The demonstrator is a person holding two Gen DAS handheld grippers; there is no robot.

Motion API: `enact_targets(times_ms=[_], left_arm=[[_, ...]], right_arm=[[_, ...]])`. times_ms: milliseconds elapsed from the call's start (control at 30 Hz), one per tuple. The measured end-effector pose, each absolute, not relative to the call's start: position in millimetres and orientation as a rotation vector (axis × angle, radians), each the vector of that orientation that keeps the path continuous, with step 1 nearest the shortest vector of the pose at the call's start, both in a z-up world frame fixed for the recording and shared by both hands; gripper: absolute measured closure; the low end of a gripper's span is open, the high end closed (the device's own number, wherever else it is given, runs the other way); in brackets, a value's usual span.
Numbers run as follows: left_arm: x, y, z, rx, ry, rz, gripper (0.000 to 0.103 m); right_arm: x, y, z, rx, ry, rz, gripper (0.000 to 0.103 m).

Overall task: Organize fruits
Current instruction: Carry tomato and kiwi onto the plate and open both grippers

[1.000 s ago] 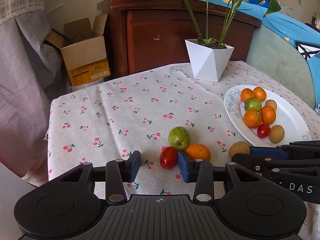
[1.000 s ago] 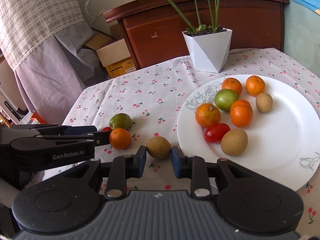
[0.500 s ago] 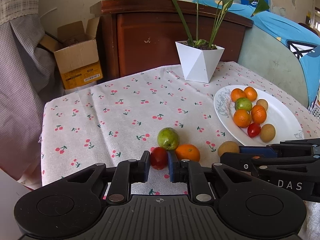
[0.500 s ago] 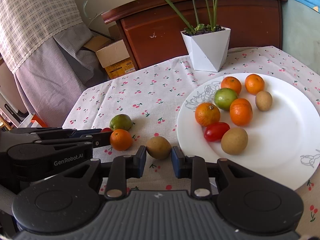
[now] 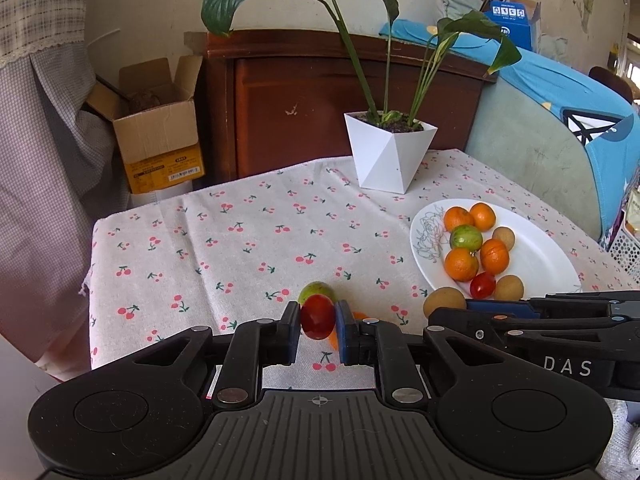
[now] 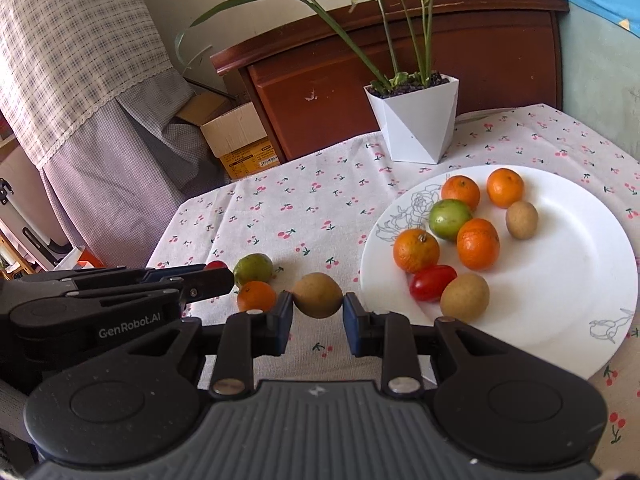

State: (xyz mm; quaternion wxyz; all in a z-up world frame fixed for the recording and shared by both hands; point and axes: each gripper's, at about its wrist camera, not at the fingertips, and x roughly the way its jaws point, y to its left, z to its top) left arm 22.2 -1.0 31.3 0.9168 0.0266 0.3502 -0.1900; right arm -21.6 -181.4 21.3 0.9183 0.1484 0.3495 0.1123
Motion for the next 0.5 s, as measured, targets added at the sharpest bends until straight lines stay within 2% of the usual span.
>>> enact_targets(times_ms=[500], left_arm=[[12,-45,54,0.000,0.675,-0.489,0.087]], right_arm=[[-45,-245,54,0.384,0.603,0.086,0.076]])
